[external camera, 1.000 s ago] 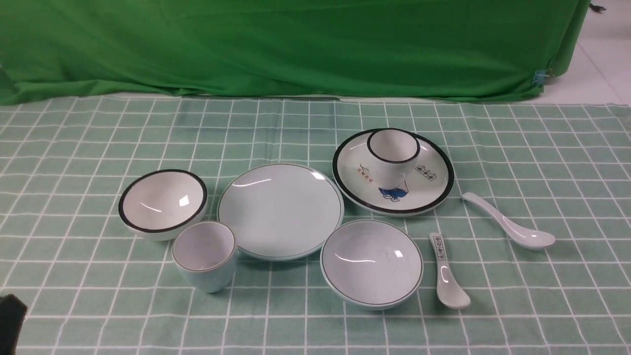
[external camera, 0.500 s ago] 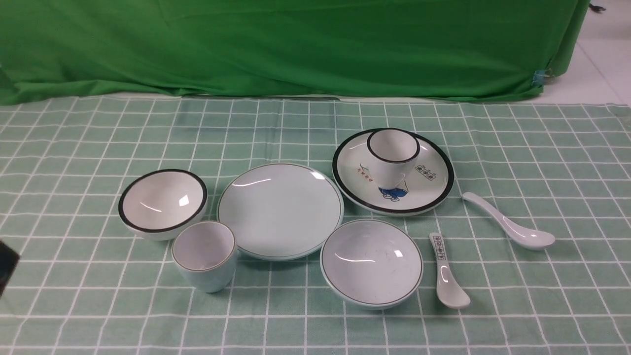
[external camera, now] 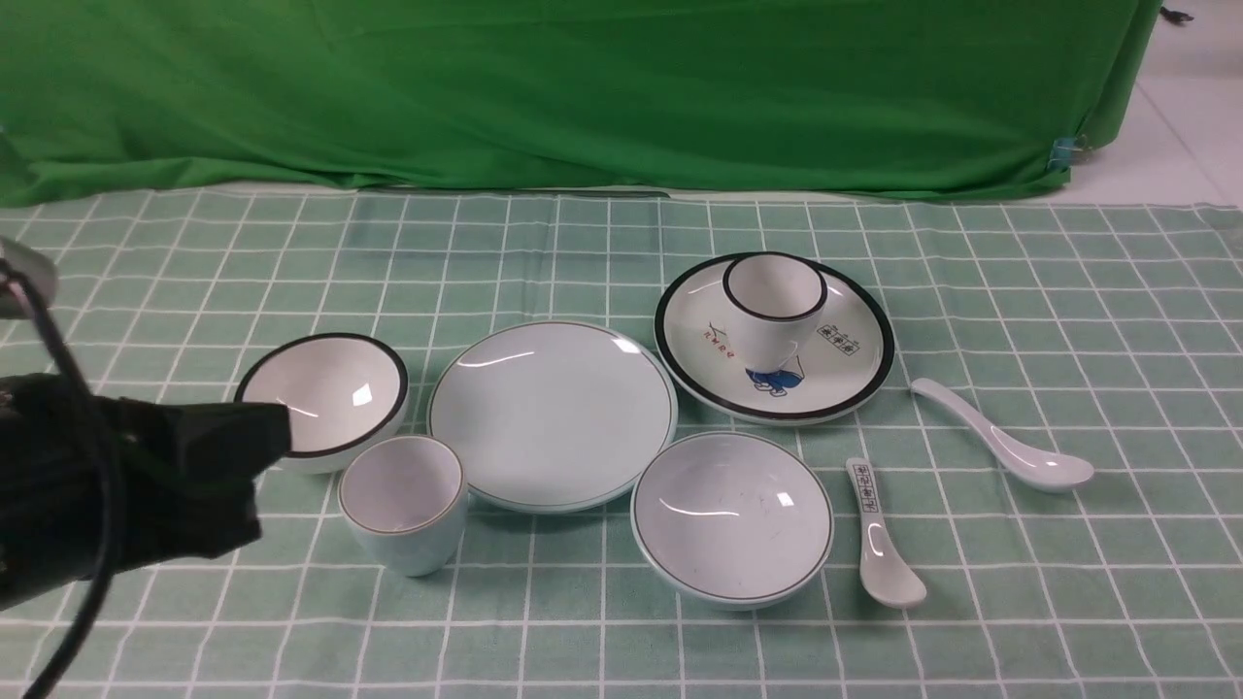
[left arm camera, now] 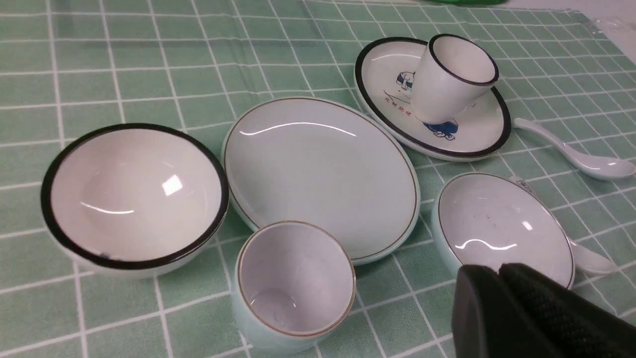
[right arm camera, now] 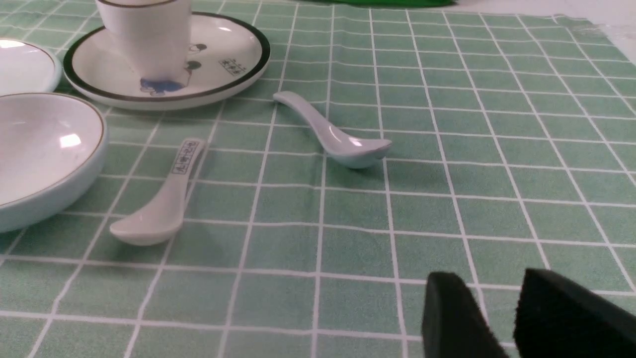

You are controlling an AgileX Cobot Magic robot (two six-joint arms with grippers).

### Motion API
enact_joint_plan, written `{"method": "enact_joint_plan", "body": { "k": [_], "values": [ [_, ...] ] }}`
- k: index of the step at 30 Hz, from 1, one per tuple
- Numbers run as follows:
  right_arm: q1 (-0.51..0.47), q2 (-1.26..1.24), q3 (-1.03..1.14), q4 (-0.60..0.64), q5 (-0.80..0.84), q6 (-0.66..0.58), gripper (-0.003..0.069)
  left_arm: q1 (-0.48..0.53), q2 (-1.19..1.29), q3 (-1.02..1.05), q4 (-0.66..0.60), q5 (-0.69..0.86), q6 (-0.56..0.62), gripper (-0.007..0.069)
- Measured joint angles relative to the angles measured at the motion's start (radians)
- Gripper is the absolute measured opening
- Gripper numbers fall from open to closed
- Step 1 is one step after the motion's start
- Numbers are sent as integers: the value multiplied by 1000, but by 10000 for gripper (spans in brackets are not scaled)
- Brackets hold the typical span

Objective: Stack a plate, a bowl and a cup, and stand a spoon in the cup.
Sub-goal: Use the right arm to grab a blue rice bowl

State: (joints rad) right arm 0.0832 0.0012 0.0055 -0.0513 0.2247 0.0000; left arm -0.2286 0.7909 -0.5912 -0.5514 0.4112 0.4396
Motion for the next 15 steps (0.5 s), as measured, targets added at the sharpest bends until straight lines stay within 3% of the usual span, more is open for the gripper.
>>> {"method": "enact_joint_plan", "body": {
  "k": [7, 15],
  "values": [
    [0, 0, 0, 0, -12, 0, 242, -70, 35, 0, 0, -25, 10, 17],
    [0, 0, 0, 103, -191, 353, 242, -70, 23, -1, 0, 17, 55, 17]
  ]
}}
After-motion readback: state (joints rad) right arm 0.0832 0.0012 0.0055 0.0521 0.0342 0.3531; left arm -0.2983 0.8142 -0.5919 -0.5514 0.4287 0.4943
